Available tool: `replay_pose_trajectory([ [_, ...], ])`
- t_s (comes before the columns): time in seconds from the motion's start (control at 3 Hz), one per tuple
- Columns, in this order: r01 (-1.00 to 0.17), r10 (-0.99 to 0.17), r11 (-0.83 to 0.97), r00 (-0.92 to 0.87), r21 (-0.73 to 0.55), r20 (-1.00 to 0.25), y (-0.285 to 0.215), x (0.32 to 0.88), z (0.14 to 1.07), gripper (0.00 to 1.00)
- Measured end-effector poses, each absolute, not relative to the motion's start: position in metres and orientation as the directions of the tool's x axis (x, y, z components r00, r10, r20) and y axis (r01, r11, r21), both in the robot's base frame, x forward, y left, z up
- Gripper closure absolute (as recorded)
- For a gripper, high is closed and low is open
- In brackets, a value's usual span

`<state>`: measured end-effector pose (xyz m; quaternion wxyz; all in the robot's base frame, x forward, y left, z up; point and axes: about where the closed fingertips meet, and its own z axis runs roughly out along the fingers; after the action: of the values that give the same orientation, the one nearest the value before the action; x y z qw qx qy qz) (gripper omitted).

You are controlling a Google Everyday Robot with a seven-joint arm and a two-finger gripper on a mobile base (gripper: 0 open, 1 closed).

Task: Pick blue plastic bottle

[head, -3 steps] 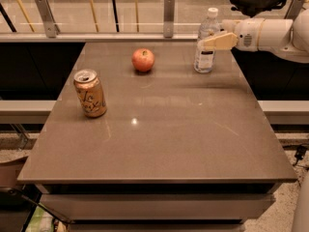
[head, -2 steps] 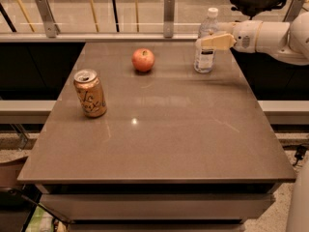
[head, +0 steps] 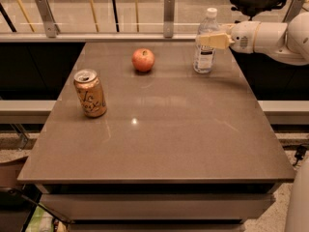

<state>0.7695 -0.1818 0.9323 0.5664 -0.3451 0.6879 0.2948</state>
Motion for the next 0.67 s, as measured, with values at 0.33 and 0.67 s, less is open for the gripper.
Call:
replay_pose_trajectory([
  [0.33, -0.812, -0.141, 0.584, -0.121, 0.016, -0.983, -0.1782, 0.7702, 0.9313, 0.85],
  [0.67, -0.815, -0.140, 0.580, -0.122, 0.018, -0.983, -0.1747, 0.7709, 0.9303, 1.00],
])
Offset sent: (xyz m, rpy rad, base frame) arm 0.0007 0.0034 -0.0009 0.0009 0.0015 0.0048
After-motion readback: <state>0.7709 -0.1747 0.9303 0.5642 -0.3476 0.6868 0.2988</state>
